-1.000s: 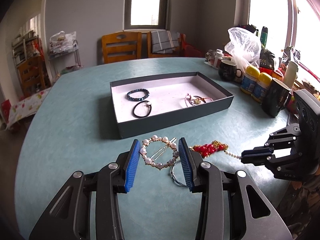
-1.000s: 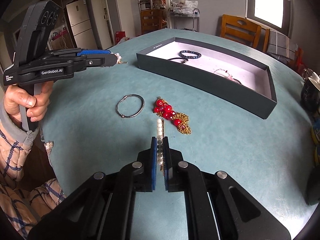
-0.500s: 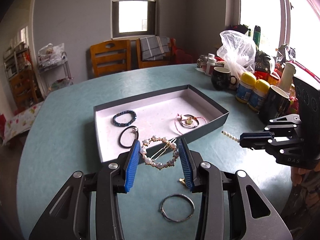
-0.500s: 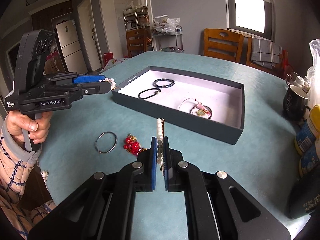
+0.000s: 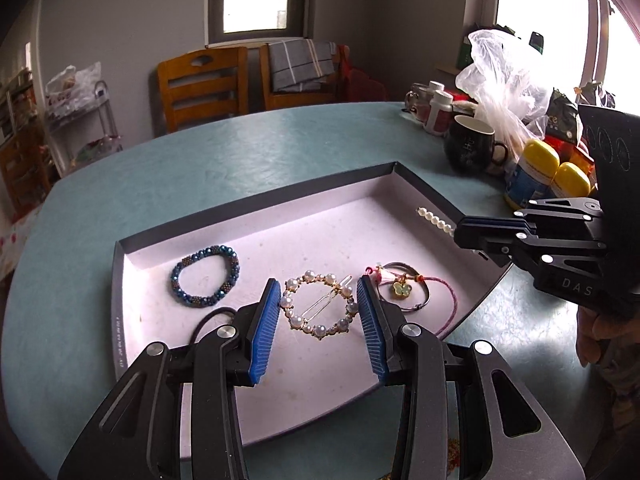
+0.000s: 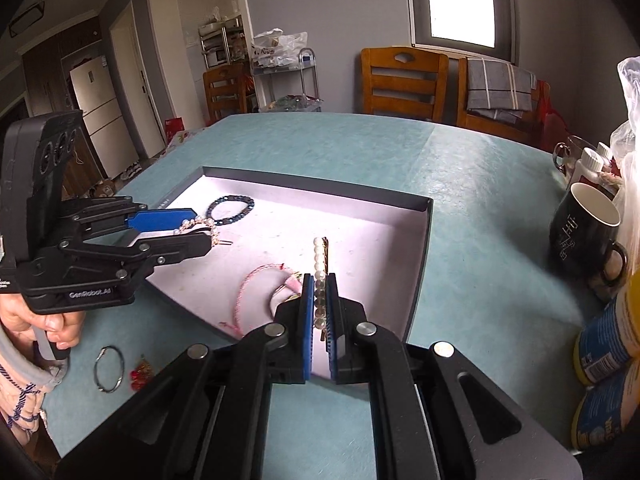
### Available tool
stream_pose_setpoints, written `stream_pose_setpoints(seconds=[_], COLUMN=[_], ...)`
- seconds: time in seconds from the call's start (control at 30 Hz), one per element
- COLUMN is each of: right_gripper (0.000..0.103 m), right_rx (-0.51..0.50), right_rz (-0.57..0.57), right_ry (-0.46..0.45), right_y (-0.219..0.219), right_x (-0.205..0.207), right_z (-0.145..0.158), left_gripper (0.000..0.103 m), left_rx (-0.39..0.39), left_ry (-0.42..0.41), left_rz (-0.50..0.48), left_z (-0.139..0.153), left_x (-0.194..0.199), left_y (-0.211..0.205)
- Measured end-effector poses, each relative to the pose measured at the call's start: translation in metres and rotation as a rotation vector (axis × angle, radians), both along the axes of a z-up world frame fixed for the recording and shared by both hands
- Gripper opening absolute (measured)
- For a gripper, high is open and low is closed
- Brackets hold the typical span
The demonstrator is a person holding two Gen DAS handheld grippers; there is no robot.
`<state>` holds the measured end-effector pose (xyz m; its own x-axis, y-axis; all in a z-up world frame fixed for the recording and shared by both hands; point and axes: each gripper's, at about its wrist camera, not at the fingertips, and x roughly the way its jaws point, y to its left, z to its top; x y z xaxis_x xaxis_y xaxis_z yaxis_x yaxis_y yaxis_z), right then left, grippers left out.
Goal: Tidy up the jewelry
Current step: 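Carry both hairpins over the box and open the left gripper to drop the ring hairpin, then lower the pearl bar hairpin into the box and open the right gripper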
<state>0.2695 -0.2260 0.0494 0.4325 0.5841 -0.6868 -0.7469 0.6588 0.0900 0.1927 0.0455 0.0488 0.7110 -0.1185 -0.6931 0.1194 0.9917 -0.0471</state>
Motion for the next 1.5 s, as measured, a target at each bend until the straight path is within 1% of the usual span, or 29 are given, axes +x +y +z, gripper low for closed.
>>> stream_pose_setpoints(seconds=[0.17,0.33,0.37,0.43,0.5,0.63,0.67,0.73,0.8,0.83,0.87,0.9,0.93,0.97,1.0,1.07,1.1,1.23,1.27,1.3,1.37,1.5], right_gripper=[0.005,0.005,0.006,0.006,0.006,0.006,0.007,0.013,0.025,0.027,0.03,0.039,0.044,0.052,0.053,0.054,0.059,0.068,0.073,0.078,0.079,0.09], right_rx=[-0.04,-0.09,-0.102,-0.105,-0.114,-0.115,-0.114,-0.105,-0.079,-0.059,-0.036,-0.02,-0.015,-0.02,-0.021,-0.002,0.014,0.041,0.044,0.049,0.05,0.051], right_rz=[-0.03,-0.039,-0.044,-0.051,-0.057,-0.062,-0.068,-0.068,-0.069,-0.066,-0.062,-0.058,-0.057,-0.057,-0.055,-0.054,-0.055,-0.045,-0.044,-0.038,-0.025,0.008], right_ry=[-0.001,-0.021,-0.023,-0.039,-0.03,-0.03,-0.032,-0.034,-0.055,-0.071,-0.082,-0.084,-0.09,-0.105,-0.119,-0.121,-0.107,-0.076,-0.074,-0.069,-0.065,-0.052], right_y=[0.012,0.021,0.022,0.024,0.026,0.025,0.025,0.023,0.019,0.017,0.014,0.011,0.008,0.006,0.005,0.001,-0.002,-0.012,-0.014,-0.017,-0.022,-0.028], right_x=[0.019,0.02,0.021,0.021,0.023,0.024,0.024,0.024,0.021,0.018,0.015,0.012,0.009,0.005,0.002,-0.004,-0.006,-0.021,-0.027,-0.032,-0.045,-0.071], right_z=[-0.017,-0.03,-0.031,-0.031,-0.032,-0.033,-0.032,-0.031,-0.027,-0.024,-0.021,-0.02,-0.018,-0.017,-0.015,-0.013,-0.013,-0.01,-0.01,-0.009,-0.007,-0.006], left_gripper=[0.042,0.042,0.042,0.042,0.042,0.053,0.054,0.054,0.056,0.056,0.056,0.058,0.067,0.079,0.082,0.082,0.083,0.083,0.083,0.083,0.083,0.083], left_rx=[0.006,0.029,0.03,0.02,0.004,-0.007,-0.01,-0.021,-0.013,-0.004,0.009,0.023,0.037,0.047,0.051,0.043,0.035,0.024,0.025,0.029,0.055,0.074], left_ry=[0.033,0.073,0.067,0.071,0.072,0.071,0.07,0.067,0.053,0.044,0.031,0.017,0.002,-0.025,-0.055,-0.106,-0.114,-0.107,-0.104,-0.102,-0.103,-0.094], left_rz=[-0.011,-0.036,-0.032,-0.032,-0.023,-0.002,0.0,-0.003,-0.001,-0.004,-0.003,0.002,0.005,0.007,0.008,-0.003,-0.003,0.014,0.012,0.004,-0.001,-0.001], left_z=[-0.011,-0.024,-0.024,-0.024,-0.026,-0.027,-0.027,-0.026,-0.024,-0.022,-0.02,-0.018,-0.015,-0.01,-0.005,0.004,0.007,0.009,0.009,0.009,0.008,0.004], left_x=[0.007,0.013,0.013,0.013,0.014,0.015,0.015,0.013,0.008,0.005,0.001,-0.003,-0.007,-0.013,-0.018,-0.027,-0.03,-0.047,-0.053,-0.06,-0.076,-0.105], left_y=[-0.002,-0.012,-0.012,-0.011,-0.009,-0.005,-0.004,-0.005,-0.005,-0.006,-0.007,-0.009,-0.01,-0.011,-0.011,-0.012,-0.011,-0.009,-0.009,-0.01,-0.011,-0.007])
